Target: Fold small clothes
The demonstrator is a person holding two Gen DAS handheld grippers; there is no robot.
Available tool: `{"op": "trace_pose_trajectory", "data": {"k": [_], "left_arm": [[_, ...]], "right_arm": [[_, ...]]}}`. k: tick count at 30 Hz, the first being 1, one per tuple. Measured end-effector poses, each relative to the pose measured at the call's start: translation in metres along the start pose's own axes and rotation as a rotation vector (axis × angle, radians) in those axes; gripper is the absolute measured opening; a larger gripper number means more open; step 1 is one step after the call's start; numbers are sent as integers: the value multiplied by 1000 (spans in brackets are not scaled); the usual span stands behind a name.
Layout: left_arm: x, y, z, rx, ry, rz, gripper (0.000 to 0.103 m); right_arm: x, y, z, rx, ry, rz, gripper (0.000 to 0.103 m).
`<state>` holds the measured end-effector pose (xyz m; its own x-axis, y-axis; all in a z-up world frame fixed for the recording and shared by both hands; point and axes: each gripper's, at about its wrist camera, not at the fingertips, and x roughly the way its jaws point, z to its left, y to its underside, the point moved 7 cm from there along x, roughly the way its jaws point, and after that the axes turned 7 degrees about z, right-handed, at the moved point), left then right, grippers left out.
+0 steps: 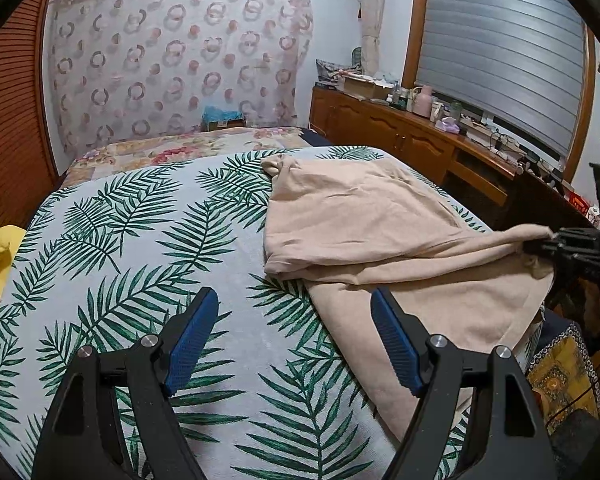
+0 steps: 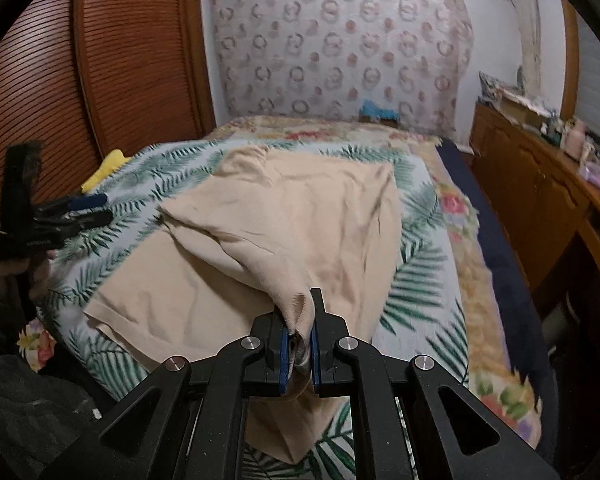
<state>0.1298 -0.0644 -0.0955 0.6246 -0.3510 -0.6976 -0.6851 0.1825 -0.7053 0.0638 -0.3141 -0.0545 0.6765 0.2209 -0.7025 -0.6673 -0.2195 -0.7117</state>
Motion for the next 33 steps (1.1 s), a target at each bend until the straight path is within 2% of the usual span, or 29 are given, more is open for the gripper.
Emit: {"op": "trace_pose_trajectory", "data": {"k": [10, 15, 20, 26, 33], "left_arm": [[1, 1, -5, 4, 1, 6, 79], [2, 1, -4, -3, -2, 1, 79], [2, 1, 0, -12, -4, -2, 79], [1, 1, 4, -14, -9, -2, 79], [-3, 4, 19, -33, -25, -10, 79]], "right_arm": [[9, 2, -7, 13, 11, 60, 8], [-2, -2, -4, -12, 34, 62, 14], [-17, -8, 3, -26, 33, 14, 46], [-10, -26, 17, -75, 30, -12, 52], [25, -60, 39, -142, -26, -4, 52]]}}
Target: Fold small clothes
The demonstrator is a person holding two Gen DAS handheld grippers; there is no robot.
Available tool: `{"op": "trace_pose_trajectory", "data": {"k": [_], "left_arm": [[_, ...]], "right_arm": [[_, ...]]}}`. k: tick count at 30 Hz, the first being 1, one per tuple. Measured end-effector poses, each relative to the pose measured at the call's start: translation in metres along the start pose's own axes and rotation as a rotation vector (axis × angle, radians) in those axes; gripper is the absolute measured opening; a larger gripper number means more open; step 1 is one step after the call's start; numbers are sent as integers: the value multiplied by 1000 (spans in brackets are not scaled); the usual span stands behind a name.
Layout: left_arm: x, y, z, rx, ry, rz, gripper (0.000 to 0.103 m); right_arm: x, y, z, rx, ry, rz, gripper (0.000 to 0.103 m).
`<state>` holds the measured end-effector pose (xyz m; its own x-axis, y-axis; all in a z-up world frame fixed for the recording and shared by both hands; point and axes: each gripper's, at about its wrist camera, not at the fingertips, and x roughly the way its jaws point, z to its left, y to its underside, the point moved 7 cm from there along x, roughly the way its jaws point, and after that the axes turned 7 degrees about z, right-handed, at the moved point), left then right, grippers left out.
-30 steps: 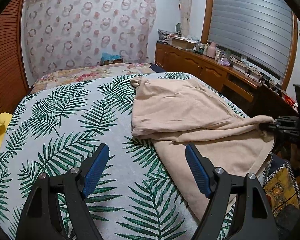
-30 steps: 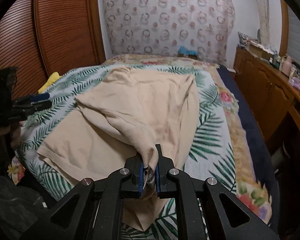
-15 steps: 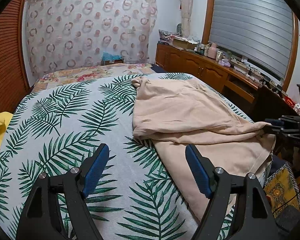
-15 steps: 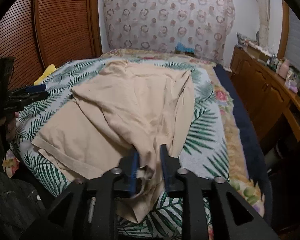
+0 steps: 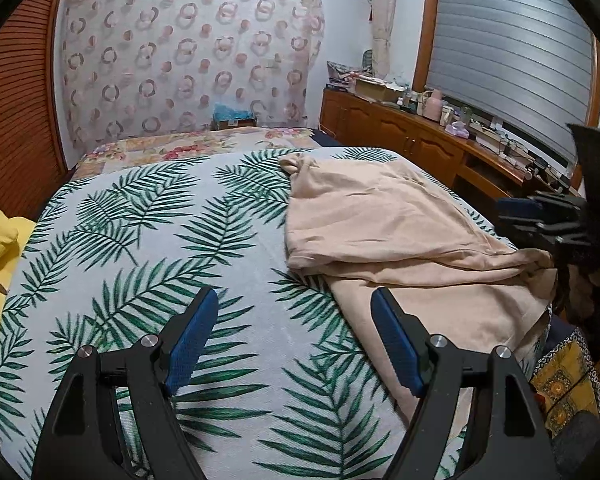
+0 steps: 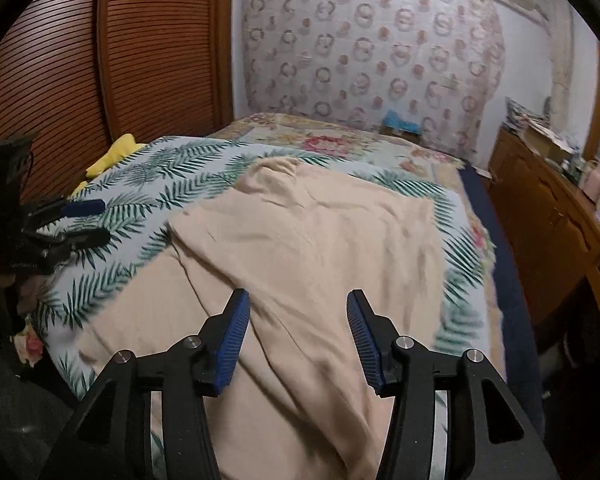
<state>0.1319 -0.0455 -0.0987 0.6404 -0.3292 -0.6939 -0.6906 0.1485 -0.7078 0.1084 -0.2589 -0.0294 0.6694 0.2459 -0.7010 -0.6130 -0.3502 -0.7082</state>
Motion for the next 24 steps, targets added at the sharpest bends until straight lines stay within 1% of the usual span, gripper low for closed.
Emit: {"op": "trace_pose_trajectory", "data": {"k": [5, 10, 14, 18, 24], "left_arm": [[-7, 0, 19, -32, -23, -14, 79], [-15, 2, 38, -58, -55, -28, 79], [-18, 4, 47, -70, -70, -30, 79], [-19, 6, 53, -76, -83, -31, 79], [-19, 8, 62, -98, -100, -36, 79]], "right_arm": [[34, -34, 13, -63, -55, 24, 52], [78, -57, 30, -122, -111, 86, 52], [102, -64, 50, -172, -155, 132, 52], [120, -69, 64, -207, -184, 158, 52], [141, -68, 74, -238, -197, 191, 52]]}}
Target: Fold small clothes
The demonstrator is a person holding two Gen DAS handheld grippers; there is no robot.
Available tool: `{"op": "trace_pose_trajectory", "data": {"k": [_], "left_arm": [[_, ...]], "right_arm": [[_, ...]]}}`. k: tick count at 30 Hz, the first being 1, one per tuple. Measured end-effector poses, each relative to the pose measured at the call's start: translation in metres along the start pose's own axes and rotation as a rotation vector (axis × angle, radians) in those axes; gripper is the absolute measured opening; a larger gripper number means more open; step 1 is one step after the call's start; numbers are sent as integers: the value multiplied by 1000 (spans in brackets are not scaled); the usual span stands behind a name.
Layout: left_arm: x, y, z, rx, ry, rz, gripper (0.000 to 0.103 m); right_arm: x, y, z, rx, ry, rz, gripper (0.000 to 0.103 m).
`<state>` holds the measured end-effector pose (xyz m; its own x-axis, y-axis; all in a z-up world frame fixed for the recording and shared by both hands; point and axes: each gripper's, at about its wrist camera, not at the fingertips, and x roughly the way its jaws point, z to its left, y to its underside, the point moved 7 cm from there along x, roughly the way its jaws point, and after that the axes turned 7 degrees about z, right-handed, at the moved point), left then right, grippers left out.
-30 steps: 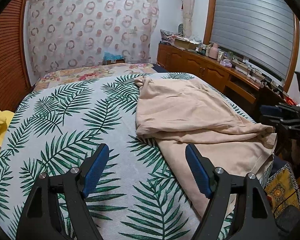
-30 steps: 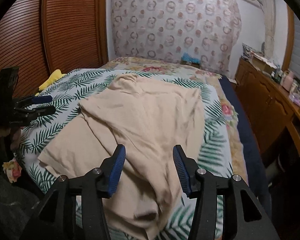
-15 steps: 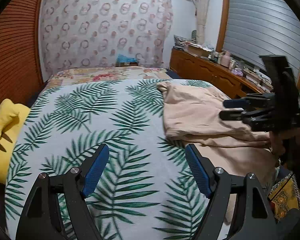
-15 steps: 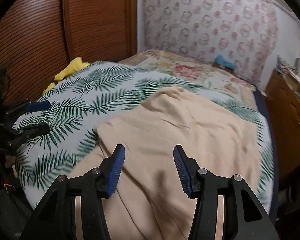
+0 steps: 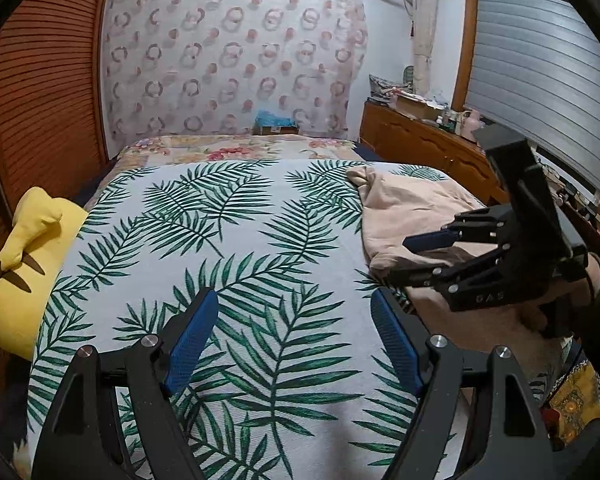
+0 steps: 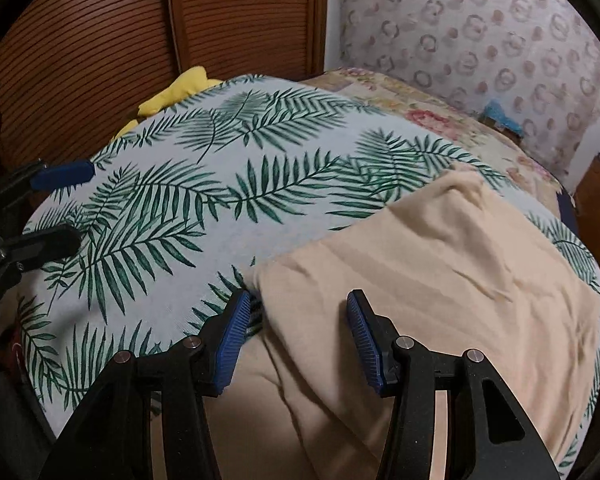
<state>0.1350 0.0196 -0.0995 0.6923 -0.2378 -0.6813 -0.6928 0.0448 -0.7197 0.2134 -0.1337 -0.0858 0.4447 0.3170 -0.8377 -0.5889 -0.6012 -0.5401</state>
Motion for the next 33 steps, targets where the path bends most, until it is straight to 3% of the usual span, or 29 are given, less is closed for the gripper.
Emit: {"op": "trace_pose_trajectory", "data": {"k": [10, 13, 14, 15, 19, 23, 33], "left_arm": [[1, 3, 3, -4, 4, 6, 79], [2, 4, 1, -1, 9, 11, 79], [3, 3, 0, 0, 10, 12, 79], [3, 4, -1, 2, 12, 12, 79], [4, 5, -4, 8, 18, 17, 79], [5, 6, -9, 18, 27, 20, 79], [8, 7, -19, 31, 46, 31, 79]], "right_arm": [[11, -8, 9, -46, 64, -11, 51], [12, -9, 10, -53, 88, -20, 27], [11, -9, 8, -51, 92, -21, 11], [10, -9, 7, -46, 90, -25, 9], [-13, -14, -1, -2, 67, -100, 7], [-48, -20, -25, 34, 118, -178, 6], [-97, -12, -141, 167, 366, -193, 6]]}}
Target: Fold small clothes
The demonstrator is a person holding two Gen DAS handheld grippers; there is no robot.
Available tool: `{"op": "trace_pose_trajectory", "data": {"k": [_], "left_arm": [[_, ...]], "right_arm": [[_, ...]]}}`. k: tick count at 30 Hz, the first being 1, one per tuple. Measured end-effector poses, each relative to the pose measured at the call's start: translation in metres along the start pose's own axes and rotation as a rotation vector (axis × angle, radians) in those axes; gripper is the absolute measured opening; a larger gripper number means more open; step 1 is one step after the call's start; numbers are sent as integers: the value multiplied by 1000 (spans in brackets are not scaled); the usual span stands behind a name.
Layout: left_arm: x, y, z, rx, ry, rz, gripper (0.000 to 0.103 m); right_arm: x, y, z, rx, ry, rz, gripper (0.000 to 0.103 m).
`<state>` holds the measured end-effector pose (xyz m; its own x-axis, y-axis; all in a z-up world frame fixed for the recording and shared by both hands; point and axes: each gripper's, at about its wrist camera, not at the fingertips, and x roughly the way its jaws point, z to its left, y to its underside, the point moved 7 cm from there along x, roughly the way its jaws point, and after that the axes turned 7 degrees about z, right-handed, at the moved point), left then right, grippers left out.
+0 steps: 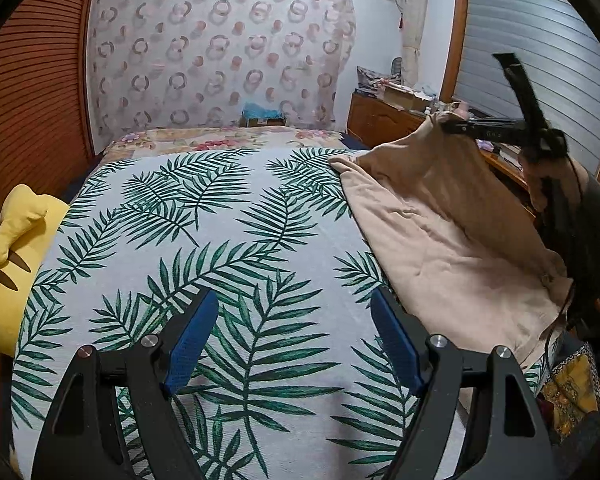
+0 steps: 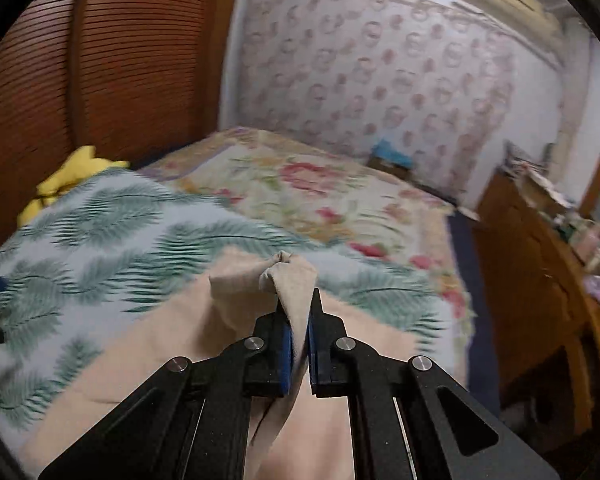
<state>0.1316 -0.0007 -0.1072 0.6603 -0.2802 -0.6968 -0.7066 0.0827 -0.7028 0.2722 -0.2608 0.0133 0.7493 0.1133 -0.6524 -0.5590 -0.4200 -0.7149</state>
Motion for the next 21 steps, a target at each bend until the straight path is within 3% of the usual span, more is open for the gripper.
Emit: {"op": "trace_pose_trajectory", "data": {"k": [5, 12, 19, 21], "left_arm": [[1, 1, -2, 7, 2, 6, 79], [4, 3, -4, 18, -1, 23, 79], [5, 3, -7, 21, 4, 29, 79], [5, 2, -10, 27, 9, 27, 79]], "right_arm": [[32, 11, -38, 10, 122, 80, 6], [84, 35, -66, 160, 174, 232, 6], [77, 26, -66, 195, 162, 210, 6], [63, 23, -67, 198, 157, 193, 14]]}}
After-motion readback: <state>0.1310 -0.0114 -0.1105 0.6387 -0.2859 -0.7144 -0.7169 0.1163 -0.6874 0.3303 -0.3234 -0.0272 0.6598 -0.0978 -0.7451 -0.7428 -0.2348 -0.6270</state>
